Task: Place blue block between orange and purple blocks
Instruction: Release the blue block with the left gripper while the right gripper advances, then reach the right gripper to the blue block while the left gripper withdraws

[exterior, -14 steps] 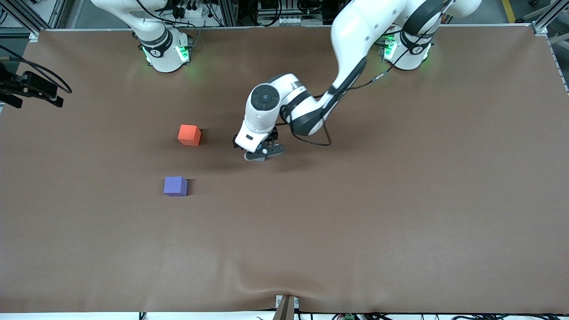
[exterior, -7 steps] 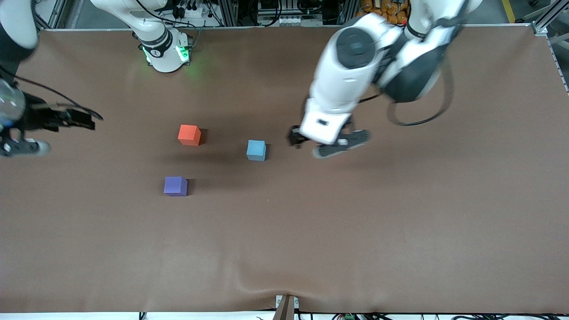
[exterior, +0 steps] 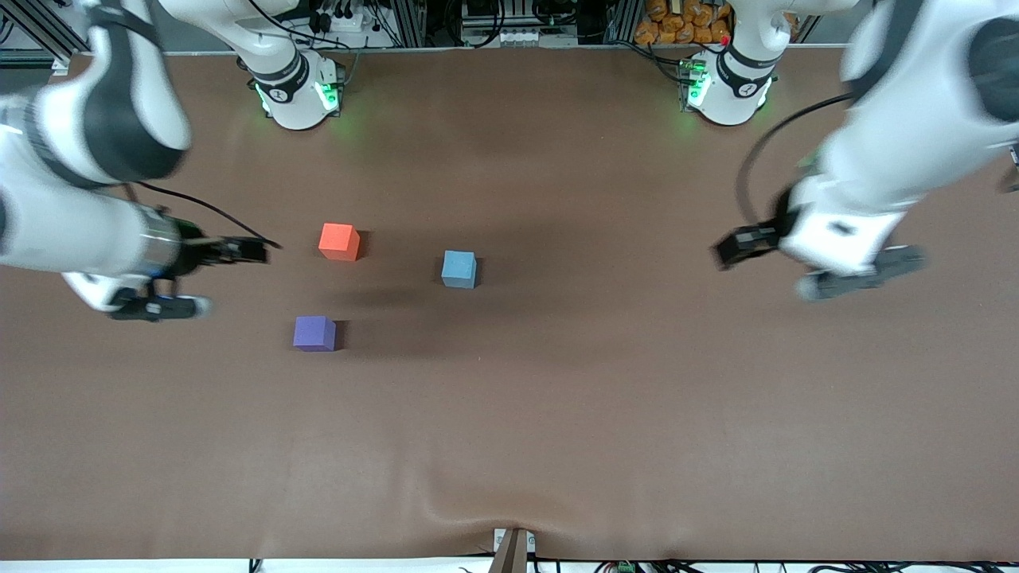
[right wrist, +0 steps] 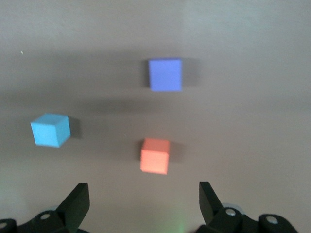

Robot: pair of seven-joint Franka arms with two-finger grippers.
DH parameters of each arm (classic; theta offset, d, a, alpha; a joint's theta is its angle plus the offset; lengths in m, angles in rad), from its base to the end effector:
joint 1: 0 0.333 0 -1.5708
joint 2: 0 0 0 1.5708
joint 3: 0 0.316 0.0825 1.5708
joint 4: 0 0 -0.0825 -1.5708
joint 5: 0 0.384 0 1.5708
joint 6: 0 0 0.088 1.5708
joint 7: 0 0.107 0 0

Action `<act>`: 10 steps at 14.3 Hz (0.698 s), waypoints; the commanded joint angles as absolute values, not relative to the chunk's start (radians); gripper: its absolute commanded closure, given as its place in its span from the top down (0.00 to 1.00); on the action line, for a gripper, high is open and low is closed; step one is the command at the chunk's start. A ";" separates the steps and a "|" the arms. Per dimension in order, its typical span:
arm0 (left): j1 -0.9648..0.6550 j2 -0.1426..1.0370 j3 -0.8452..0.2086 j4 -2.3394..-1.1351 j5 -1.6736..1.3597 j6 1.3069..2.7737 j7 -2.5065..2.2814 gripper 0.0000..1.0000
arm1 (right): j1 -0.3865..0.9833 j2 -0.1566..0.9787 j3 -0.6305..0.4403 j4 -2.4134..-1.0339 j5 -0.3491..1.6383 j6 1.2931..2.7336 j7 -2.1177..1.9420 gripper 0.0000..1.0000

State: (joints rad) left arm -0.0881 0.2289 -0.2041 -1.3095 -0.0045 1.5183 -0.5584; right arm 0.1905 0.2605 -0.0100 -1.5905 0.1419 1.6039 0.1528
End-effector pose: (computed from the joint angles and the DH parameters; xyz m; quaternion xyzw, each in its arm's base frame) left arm 0.5959 -0.1631 0.6108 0.9905 0.1350 -0.0174 0.0198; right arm 0.5997 0.1250 0.4659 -0.9900 -0.0027 0.1326 0.0474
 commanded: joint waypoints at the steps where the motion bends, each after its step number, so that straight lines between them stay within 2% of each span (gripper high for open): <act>1: 0.038 0.053 -0.219 -1.483 -0.015 1.523 -0.378 1.00 | 0.309 0.267 -0.018 -1.707 0.155 1.771 0.218 1.00; 4: 0.103 -0.050 -0.218 -1.586 -0.015 1.523 -0.301 1.00 | 0.403 0.310 -0.017 -1.844 0.155 2.050 0.328 1.00; 6: 0.139 -0.110 -0.218 -1.666 -0.015 1.534 -0.266 1.00 | 0.461 0.371 -0.018 -1.855 0.155 2.130 0.359 1.00; 10: 0.166 -0.118 -0.213 -1.637 -0.018 1.508 -0.131 1.00 | 0.584 0.460 -0.018 -1.855 0.155 2.264 0.469 1.00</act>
State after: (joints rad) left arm 0.1482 -0.0907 -0.2057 -1.6291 -0.0065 1.5098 -0.1912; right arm 0.5312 0.4389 -0.0063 -1.8596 0.1437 2.2305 0.4247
